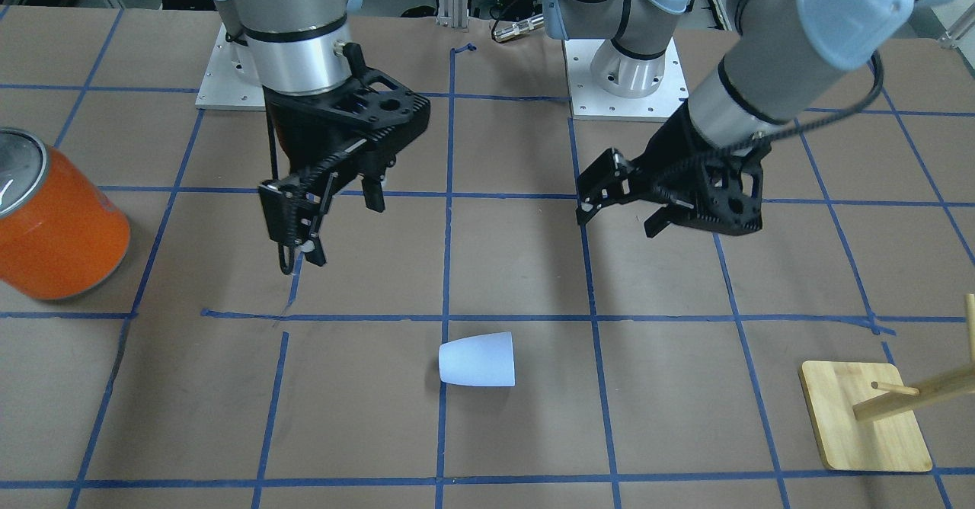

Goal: Flip cup
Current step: 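Lay the cup on its side at center, open and withdraw right gripper, then move the left gripper to the cup's open end and grasp its rim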

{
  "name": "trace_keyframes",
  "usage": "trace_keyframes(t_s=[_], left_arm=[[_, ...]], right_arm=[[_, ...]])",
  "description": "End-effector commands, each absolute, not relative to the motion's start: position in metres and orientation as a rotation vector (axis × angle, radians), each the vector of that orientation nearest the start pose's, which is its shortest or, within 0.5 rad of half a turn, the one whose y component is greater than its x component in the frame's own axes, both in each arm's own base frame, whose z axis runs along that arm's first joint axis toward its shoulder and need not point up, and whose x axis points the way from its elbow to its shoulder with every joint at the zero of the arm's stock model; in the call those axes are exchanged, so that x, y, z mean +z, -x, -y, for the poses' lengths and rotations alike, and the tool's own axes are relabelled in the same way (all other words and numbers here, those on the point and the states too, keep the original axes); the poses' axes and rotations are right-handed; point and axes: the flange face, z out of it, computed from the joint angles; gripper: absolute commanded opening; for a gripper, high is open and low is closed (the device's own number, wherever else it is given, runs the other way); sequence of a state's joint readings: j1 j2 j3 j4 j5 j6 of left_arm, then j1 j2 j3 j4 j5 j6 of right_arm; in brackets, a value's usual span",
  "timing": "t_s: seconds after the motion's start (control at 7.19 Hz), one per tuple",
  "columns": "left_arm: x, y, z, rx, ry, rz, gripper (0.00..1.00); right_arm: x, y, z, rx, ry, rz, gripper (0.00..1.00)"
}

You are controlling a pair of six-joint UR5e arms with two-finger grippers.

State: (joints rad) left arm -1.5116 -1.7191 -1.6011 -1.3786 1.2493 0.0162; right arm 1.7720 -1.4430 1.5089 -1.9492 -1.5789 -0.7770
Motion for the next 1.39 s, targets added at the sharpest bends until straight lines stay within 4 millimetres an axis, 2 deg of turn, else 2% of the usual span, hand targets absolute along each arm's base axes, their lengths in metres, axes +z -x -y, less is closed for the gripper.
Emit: trace_keyframes(t_s=[0.0,0.14,0.28,0.42,0.56,0.7,0.83,0.97,1.25], left_arm=[[0.333,0.131,0.598,-0.011,0.118,-3.482,1.00],[0.309,0.138,0.611,0.007,0.216,-3.555,1.00],[0.294,0.150,0.624,0.047,0.380,-3.677,1.00],[0.273,0.153,0.632,0.141,0.620,-3.676,1.00],[0.248,0.158,0.638,0.123,0.643,-3.674,1.00],[0.233,0.158,0.645,0.109,0.700,-3.670,0.98],[0.223,0.174,0.646,0.192,0.787,-3.717,0.99],[0.220,0.187,0.645,0.248,0.821,-3.730,1.00],[0.211,0.198,0.642,0.356,0.871,-3.783,1.00]], right_arm=[[0.527,-0.155,0.518,-0.348,1.216,-2.967,1.00],[0.536,-0.133,0.510,-0.335,1.122,-3.005,1.00],[0.540,-0.128,0.507,-0.338,0.857,-3.071,1.00],[0.542,-0.130,0.506,-0.351,0.539,-3.108,1.00],[0.544,-0.132,0.504,-0.355,0.261,-3.120,1.00],[0.547,-0.132,0.500,-0.351,0.109,-3.118,1.00],[0.546,-0.134,0.494,-0.309,-0.047,-3.111,1.00],[0.546,-0.141,0.492,-0.302,-0.149,-3.099,1.00],[0.540,-0.144,0.486,-0.215,-0.158,-3.106,1.00]])
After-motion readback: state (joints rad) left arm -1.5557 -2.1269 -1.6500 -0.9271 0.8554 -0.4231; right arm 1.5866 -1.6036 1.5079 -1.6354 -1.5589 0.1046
